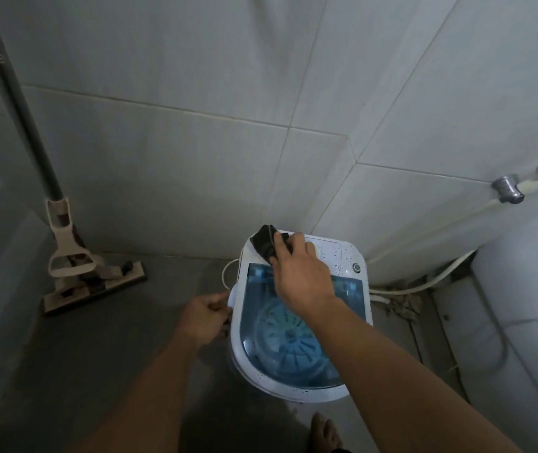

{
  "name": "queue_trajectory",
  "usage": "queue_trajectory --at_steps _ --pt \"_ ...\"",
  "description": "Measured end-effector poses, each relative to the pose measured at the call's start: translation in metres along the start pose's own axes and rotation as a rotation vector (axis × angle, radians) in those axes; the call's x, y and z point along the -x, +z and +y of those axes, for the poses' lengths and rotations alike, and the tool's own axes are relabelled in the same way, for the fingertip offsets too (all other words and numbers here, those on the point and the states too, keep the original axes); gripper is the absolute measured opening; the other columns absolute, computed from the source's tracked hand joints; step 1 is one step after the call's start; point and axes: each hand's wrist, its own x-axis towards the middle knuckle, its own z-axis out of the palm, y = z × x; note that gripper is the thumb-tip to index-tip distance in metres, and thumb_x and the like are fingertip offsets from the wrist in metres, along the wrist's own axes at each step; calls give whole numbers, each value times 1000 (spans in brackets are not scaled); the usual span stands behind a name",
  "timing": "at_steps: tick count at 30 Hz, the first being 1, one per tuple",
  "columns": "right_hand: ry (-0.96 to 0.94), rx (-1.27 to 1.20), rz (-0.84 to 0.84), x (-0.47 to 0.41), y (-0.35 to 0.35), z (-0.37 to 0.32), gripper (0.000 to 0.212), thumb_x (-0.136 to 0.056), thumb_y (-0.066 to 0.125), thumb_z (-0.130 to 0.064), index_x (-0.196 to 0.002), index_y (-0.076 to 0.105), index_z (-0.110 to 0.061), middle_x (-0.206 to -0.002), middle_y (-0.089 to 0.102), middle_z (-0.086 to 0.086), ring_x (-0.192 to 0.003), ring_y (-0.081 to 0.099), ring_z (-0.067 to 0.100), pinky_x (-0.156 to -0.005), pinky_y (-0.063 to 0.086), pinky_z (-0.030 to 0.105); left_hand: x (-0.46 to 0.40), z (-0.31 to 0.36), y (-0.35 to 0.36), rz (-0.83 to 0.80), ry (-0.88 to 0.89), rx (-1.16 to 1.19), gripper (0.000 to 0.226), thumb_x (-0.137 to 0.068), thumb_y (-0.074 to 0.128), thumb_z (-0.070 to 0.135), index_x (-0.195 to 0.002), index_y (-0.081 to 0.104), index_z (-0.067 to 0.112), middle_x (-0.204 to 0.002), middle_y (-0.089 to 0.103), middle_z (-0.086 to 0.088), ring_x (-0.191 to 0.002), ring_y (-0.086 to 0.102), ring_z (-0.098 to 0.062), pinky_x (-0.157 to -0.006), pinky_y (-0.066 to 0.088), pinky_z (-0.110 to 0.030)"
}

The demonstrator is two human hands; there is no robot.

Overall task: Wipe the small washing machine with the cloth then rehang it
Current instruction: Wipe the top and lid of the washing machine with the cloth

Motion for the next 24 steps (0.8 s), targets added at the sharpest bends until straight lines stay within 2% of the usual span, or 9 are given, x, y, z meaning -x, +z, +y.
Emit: queue_trajectory --at_steps 2,6,9,12,18,20,22,24 --pt "41 0 10 -11 0 -3 58 -102 49 -26 -156 29 -13 -138 38 12 -114 49 32 -74 57 45 1 0 0 2 0 4 39 -96 48 -3 -127 63 16 -110 71 -20 -85 69 -29 -56 59 -23" --pt "116 21 -19 -28 -3 -14 72 -96 56 -15 -160 21 -15 -141 34 14 -117 45 34 -79 55 45 -1 -1 0 1 -11 11 39 -95 50 -2 -125 65 18 -107 72 -17 -80 69 -23 -61 60 -26" --pt "-11 43 -42 -16 -4 -25 73 -95 55 -15 -160 21 -16 -141 34 14 -118 44 35 -82 54 47 -3 -2 -1 -2 -25 10 37 -95 51 -1 -122 66 18 -100 74 -13 -75 71 -20 -59 60 -24" --pt "-187 107 -102 -5 -4 -19 74 -93 56 -14 -159 22 -17 -139 33 14 -115 42 35 -78 53 46 -2 0 -2 -14 -31 3 36 -95 52 -1 -122 66 18 -105 73 -16 -80 70 -23 -55 59 -22" --pt "91 54 -40 -32 -15 -15 71 -92 57 -10 -156 28 -12 -141 34 15 -119 44 36 -85 53 46 -2 0 -2 -15 -15 4 37 -95 52 0 -124 65 18 -105 73 -19 -89 71 -30 -58 60 -24" --pt "7 84 -39 -26 -14 -30 65 -91 58 -10 -152 35 -12 -140 35 15 -118 45 35 -81 54 47 -3 0 -2 -13 -27 1 35 -95 53 0 -123 65 15 -103 72 -19 -85 70 -28 -56 59 -23" --pt "-155 130 -72 -16 -8 -36 60 -90 59 -11 -148 41 -14 -139 36 15 -117 44 36 -76 53 47 -3 0 -3 -20 -30 -11 33 -95 53 1 -123 66 14 -104 72 -19 -84 70 -27 -56 58 -24" --pt "-209 116 -88 -18 -7 -31 60 -90 60 -11 -147 43 -16 -139 36 14 -117 44 36 -76 53 47 -3 0 -3 -21 -28 -12 33 -95 53 0 -122 65 14 -108 71 -22 -85 69 -28 -58 59 -25"
